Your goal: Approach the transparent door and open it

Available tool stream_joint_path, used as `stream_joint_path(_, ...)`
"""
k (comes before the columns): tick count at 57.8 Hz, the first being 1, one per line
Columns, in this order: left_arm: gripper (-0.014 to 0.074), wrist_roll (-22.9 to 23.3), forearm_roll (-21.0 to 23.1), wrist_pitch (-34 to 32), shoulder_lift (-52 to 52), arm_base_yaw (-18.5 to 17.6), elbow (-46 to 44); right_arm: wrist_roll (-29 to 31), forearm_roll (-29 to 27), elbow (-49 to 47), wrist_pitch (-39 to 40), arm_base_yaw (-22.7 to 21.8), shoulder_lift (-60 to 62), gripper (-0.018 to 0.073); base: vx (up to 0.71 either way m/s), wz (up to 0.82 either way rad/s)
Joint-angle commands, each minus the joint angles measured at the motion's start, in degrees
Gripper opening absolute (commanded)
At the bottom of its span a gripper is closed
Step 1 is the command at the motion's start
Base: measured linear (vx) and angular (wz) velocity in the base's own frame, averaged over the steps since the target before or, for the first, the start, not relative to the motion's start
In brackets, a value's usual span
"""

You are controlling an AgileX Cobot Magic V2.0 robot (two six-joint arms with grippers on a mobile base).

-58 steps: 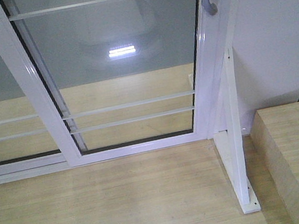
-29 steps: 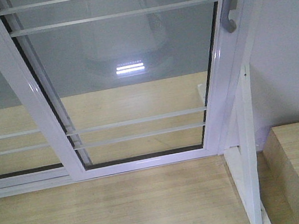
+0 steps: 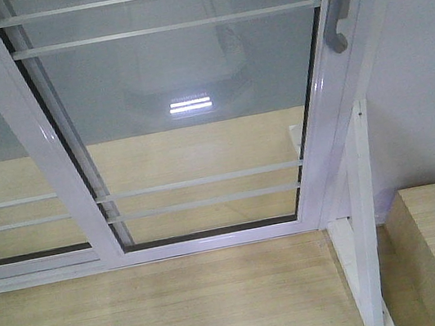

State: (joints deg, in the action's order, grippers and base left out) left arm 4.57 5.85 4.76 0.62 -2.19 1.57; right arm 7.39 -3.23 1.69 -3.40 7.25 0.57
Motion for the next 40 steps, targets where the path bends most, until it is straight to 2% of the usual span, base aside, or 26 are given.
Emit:
stream_joint_path(1, 0.0004, 0.46, 0.15, -4.76, 0.65, -0.40, 1.74, 0.31, 0.36, 0.80, 4.92, -0.31, 0.80, 0.0000, 0.03, 0.01)
stream_joint_path(40, 0.0004, 0.46, 0.15, -4.76, 0.65, -0.40, 1.74, 0.31, 0.36, 0.80, 4.92, -0.31, 0.80, 0.0000, 0.02, 0.00)
